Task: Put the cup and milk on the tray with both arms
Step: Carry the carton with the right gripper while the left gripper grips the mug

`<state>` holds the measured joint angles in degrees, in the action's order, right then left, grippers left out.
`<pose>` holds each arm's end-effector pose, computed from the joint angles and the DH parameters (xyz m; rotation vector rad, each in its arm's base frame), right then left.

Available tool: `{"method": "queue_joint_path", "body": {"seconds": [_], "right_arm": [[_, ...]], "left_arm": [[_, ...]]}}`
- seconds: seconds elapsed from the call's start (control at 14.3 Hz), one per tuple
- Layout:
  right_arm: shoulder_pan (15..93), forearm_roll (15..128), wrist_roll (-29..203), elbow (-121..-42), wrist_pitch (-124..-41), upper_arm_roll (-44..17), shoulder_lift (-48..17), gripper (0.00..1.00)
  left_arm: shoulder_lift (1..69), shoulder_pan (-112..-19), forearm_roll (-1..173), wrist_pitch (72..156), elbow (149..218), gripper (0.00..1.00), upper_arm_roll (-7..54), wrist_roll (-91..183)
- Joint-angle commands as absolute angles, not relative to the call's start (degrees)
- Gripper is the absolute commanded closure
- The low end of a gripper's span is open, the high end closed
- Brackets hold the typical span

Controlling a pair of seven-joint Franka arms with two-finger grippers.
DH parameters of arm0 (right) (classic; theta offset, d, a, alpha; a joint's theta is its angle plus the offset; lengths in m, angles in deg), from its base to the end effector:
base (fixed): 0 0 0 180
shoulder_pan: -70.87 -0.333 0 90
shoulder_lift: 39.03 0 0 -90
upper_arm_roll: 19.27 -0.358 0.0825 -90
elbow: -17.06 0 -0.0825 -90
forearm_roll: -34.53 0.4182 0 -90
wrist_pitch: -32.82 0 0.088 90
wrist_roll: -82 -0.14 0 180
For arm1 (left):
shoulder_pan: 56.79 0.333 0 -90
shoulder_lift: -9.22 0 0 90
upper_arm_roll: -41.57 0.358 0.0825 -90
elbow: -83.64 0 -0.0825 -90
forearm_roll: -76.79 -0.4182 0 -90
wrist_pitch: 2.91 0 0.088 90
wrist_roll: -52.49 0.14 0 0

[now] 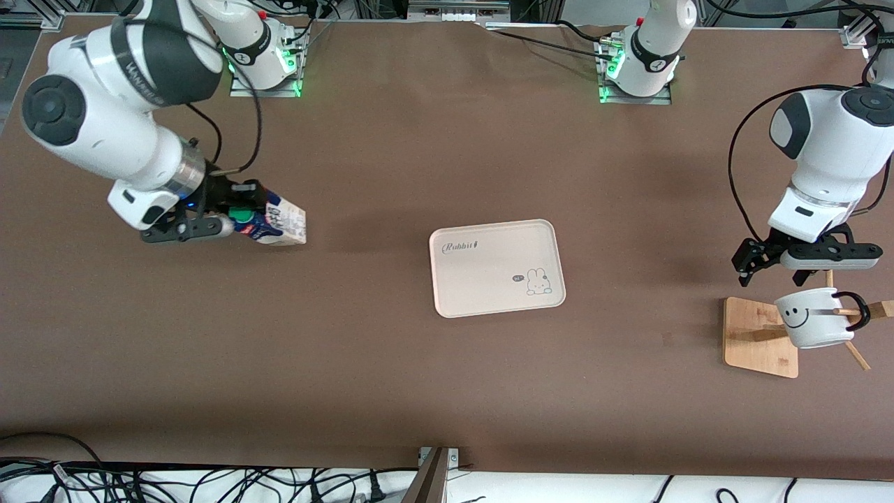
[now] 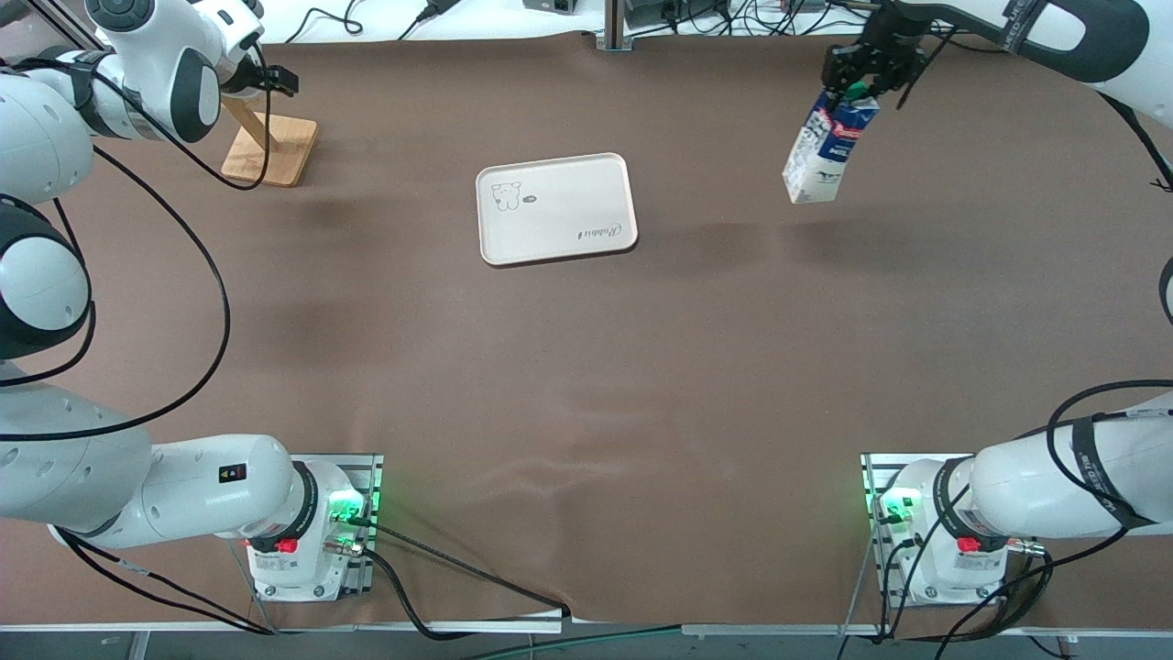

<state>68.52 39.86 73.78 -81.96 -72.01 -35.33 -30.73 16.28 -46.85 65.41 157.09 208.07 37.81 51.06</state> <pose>0.6048 0.2039 0.4902 -3.0142 -0.2269 0.1014 0.6344 0.0625 0.3816 -2.9260 0.0499 -0.7349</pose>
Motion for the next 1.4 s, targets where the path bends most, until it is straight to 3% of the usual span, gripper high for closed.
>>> {"method": "queue_joint_path", "body": {"seconds": [0.0,0.35,0.63,1.12,1.33], "right_arm": [[68.7,39.9,73.9,-79.2,-73.3,-40.3,-31.1,0.43],[59.5,33.8,61.2,-78.9,-81.3,-42.2,-28.4,0.43],[50.8,26.3,48.9,-74.5,-82.4,-42.1,-22.7,0.44],[43.2,24.8,37.7,-67.0,-83.2,-41.9,-15.0,0.44],[41.7,23.8,33.8,-65.5,-87.1,-42.0,-12.6,0.44]], "left_arm": [[17.9,-46.9,63.3,161.3,206.7,0.0,38.3,50.9],[19.1,-46.8,61.5,165.1,206.8,0.0,39.5,50.9],[18.9,-46.1,57.6,165.3,206.8,0.0,40.3,50.9],[17.9,-44.8,50.0,165.3,206.9,0.0,40.2,51.1],[17.9,-44.8,50.2,165.3,206.8,0.0,40.2,51.0]]}}
